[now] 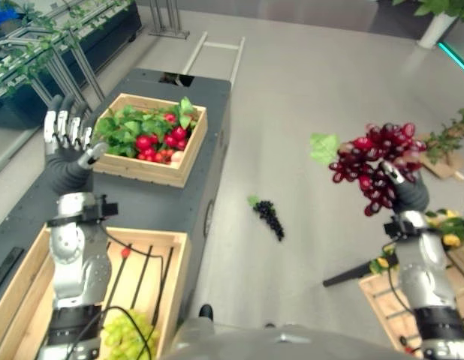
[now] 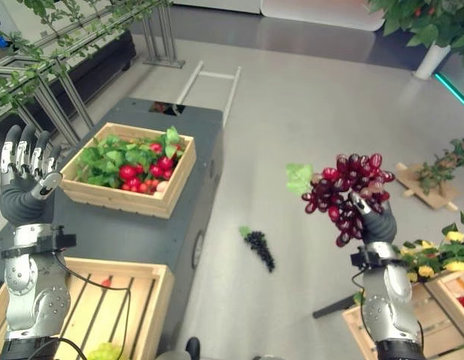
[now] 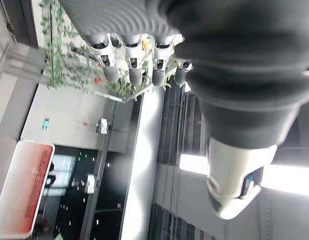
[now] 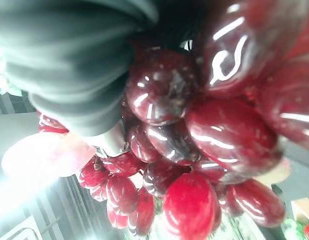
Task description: Pick up the fruits from the basket on one side to the basket on the other side
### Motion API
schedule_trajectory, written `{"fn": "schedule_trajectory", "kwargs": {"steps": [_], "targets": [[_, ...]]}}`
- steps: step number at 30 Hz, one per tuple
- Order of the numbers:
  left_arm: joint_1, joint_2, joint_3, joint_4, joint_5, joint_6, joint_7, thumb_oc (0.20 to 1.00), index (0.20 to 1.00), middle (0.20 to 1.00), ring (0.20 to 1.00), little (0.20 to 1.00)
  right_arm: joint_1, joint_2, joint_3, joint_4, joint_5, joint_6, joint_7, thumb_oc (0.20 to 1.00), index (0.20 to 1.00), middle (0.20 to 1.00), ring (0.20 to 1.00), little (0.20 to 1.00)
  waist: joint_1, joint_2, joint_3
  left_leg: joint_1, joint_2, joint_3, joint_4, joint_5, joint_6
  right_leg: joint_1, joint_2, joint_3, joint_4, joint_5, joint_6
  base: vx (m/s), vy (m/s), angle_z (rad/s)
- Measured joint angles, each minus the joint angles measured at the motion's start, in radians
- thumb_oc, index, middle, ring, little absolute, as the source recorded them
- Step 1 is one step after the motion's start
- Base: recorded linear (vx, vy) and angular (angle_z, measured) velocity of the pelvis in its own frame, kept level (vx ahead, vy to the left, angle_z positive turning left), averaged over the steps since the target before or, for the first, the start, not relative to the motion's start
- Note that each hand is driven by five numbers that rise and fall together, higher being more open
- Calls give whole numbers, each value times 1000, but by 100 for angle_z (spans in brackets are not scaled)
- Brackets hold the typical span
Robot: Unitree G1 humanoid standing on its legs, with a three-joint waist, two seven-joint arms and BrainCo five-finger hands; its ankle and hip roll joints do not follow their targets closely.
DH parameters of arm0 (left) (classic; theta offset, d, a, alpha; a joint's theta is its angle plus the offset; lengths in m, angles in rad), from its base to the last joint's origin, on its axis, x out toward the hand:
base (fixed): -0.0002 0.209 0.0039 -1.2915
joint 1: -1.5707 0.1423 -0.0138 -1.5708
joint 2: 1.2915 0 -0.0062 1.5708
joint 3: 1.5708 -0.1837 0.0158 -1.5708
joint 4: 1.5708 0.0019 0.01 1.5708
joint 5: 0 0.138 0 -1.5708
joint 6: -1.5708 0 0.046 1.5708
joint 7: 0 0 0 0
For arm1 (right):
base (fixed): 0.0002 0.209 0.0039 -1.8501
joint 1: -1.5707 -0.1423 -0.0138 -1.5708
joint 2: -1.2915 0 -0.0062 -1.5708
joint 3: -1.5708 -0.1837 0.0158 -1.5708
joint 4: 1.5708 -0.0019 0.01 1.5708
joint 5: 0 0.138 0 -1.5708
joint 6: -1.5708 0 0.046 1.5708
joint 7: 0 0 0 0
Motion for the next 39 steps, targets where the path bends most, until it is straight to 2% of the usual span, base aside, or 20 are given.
{"fn": "schedule_trajectory", "kwargs": {"steps": [4,7,8,9,10,11,12,13,14,15,16,17,18,26,28,32,36,37,38,39], "targets": [[-3,7,-3,4,0,-1,1,1000,1000,1000,1000,1000,-5,-4,3,2,-21,-1,-11,200,200,200,200,200,-17,8,-4,3,-12,60,3,-13,18,-35,-18,43,-5,31,21,-193,172,-42],[-5,19,-3,6,1,-1,3,1000,1000,1000,1000,1000,-6,-5,5,2,-37,-1,-20,200,200,200,200,200,-6,12,-4,4,-6,111,4,-17,24,-47,-27,39,-38,71,29,-199,108,-62],[-5,26,-3,7,1,-1,4,1000,1000,1000,1000,1000,-4,-5,4,2,-43,-1,-21,200,200,200,200,200,-26,12,-2,-1,-4,129,15,-13,33,-51,-19,29,-44,102,24,-174,136,-55],[-4,36,-1,9,1,-2,5,1000,1000,1000,1000,1000,-8,-4,7,3,-47,-1,-22,200,200,200,200,200,-21,12,4,3,-3,159,23,-21,36,-65,-17,11,-45,123,15,-159,119,-95],[-3,37,2,9,1,-1,8,1000,1000,1000,1000,1000,-18,-2,12,3,-47,-1,-23,200,200,200,200,200,3,28,13,10,36,221,32,-27,39,-63,3,-80,-114,200,35,-80,74,-129],[-3,41,8,7,1,-2,10,1000,1000,1000,1000,1000,-30,-3,15,6,-48,-1,-22,200,200,200,200,200,27,37,17,10,55,239,29,-44,43,-56,4,-131,-137,213,64,-61,10,-131],[-9,38,12,10,1,-3,11,1000,1000,1000,1000,1000,-46,-7,14,14,-55,-1,-20,200,200,200,200,200,32,45,27,1,71,266,45,-48,51,-70,-18,-187,-31,158,44,-9,-66,-82],[-11,20,12,11,1,-1,10,1000,1000,1000,1000,1000,-47,-17,11,17,-57,-1,-21,200,200,200,200,200,32,56,29,6,79,273,44,-48,49,-83,-42,-206,103,96,20,10,-131,-46],[0,0,15,5,1,-2,11,1000,1000,1000,1000,1000,-46,-37,11,18,-58,-1,-20,200,200,200,200,200,19,59,21,19,82,289,34,-43,42,-74,-71,-210,218,24,18,17,-152,-29],[6,2,17,3,1,-1,9,1000,1000,1000,1000,1000,-42,-43,9,18,-58,-1,-20,200,200,200,200,200,17,47,13,29,81,316,22,-41,27,-58,-72,-196,206,7,19,23,-141,-78],[17,19,42,4,0,-2,8,1000,1000,1000,1000,1000,-43,-41,8,21,-58,-2,-20,200,200,200,200,200,43,7,-8,35,64,343,15,-40,15,-15,-63,-151,82,-26,30,-83,-139,-89],[20,10,48,10,-1,-4,11,1000,1000,1000,1000,1000,-45,-42,6,31,-58,-2,-19,200,200,200,200,200,49,9,-14,37,71,348,16,-37,6,0,-44,-137,30,-15,12,-6,-152,-92],[28,7,42,10,1,-4,11,1000,1000,1000,1000,1000,-36,-50,3,32,-55,-3,-23,200,200,200,200,200,46,21,-21,34,79,325,19,-20,-1,10,-14,-132,5,8,-10,-4,-151,-41],[27,-5,33,13,0,-7,8,1000,1000,1000,1000,1000,-8,-78,0,33,-56,-1,-27,200,200,200,200,200,-62,52,-39,54,104,335,3,-18,-28,-15,22,-63,-17,8,-30,28,-116,-29],[17,-19,24,14,0,-6,7,1000,1000,1000,1000,1000,1,-80,-3,33,-56,-1,-31,200,200,200,200,200,-75,62,-44,63,105,334,1,-21,-33,-6,29,-45,-16,8,-31,29,-141,-25],[-12,-36,-23,18,0,-6,5,1000,1000,1000,1000,1000,17,-79,-6,33,-56,-1,-31,200,200,200,200,200,-98,61,-43,70,114,338,13,-22,-35,-7,39,-28,-13,2,-32,37,-218,-14],[-18,-47,-32,43,-1,-5,3,1000,1000,1000,1000,1000,15,-73,-5,32,-56,-2,-31,200,200,200,200,200,-86,32,-27,48,156,349,144,-30,-54,-15,47,17,17,-22,-53,-54,-190,-35],[-18,-44,-34,43,-1,-5,0,1000,1000,1000,1000,1000,13,-72,-5,30,-56,-3,-32,200,200,200,200,200,-69,15,-17,33,173,343,213,-23,-64,-15,58,40,20,-28,-81,-9,-33,-65],[-13,-44,-34,42,-1,-6,1,1000,1000,1000,1000,1000,11,-72,-3,29,-56,-3,-31,200,200,200,200,200,-50,-1,-13,21,181,299,262,-9,-81,-14,70,69,17,-23,-96,-6,2,-74],[-11,-47,-38,41,0,-8,4,1000,1000,1000,1000,1000,6,-74,1,28,-56,-6,-34,200,200,200,200,200,-32,-19,-5,-26,159,180,309,-26,-89,-8,76,104,11,-15,-110,45,21,-66]]}}
